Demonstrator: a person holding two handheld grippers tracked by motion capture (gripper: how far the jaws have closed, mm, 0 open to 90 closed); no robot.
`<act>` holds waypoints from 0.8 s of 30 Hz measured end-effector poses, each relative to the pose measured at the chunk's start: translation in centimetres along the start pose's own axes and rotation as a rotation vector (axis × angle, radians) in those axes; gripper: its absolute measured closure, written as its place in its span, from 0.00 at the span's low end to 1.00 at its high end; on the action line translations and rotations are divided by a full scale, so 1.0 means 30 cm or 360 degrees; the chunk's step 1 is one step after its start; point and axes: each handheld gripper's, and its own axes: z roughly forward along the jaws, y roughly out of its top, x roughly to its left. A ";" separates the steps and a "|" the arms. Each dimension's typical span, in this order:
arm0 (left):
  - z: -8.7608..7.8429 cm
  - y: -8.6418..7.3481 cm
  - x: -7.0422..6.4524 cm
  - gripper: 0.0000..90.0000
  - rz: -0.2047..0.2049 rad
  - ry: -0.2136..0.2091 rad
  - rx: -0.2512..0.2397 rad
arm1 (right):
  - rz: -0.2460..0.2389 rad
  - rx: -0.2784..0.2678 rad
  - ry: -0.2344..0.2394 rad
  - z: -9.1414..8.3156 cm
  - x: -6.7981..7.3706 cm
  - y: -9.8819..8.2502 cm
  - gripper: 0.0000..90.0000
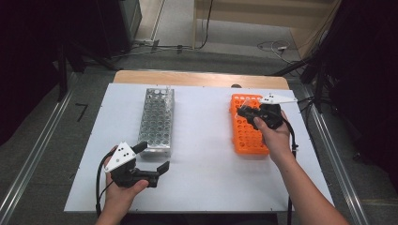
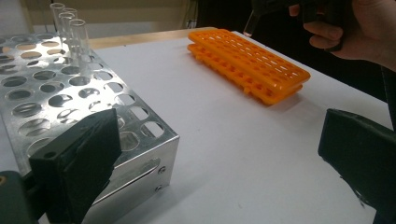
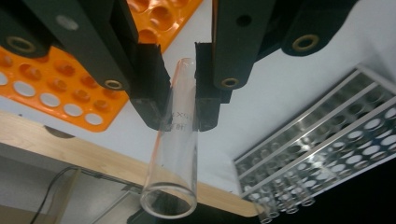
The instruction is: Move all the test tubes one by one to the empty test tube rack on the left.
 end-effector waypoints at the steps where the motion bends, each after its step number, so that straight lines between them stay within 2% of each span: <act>1: 0.001 0.001 -0.002 0.00 0.0006 -0.0003 0.0005 | -0.0003 -0.0002 0.0021 -0.009 0.013 -0.007 0.82; 9: 0.027 0.018 -0.034 0.01 0.0032 -0.0083 0.0004 | -0.0069 -0.0001 0.0117 -0.049 0.101 -0.056 0.82; 17: 0.053 0.031 -0.070 0.10 0.0063 -0.0203 -0.0003 | -0.0114 0.0031 0.0228 -0.075 0.203 -0.123 0.82; 24: 0.078 0.043 -0.112 0.22 0.0097 -0.0241 0.0020 | -0.0136 0.0043 0.0339 -0.078 0.280 -0.176 0.82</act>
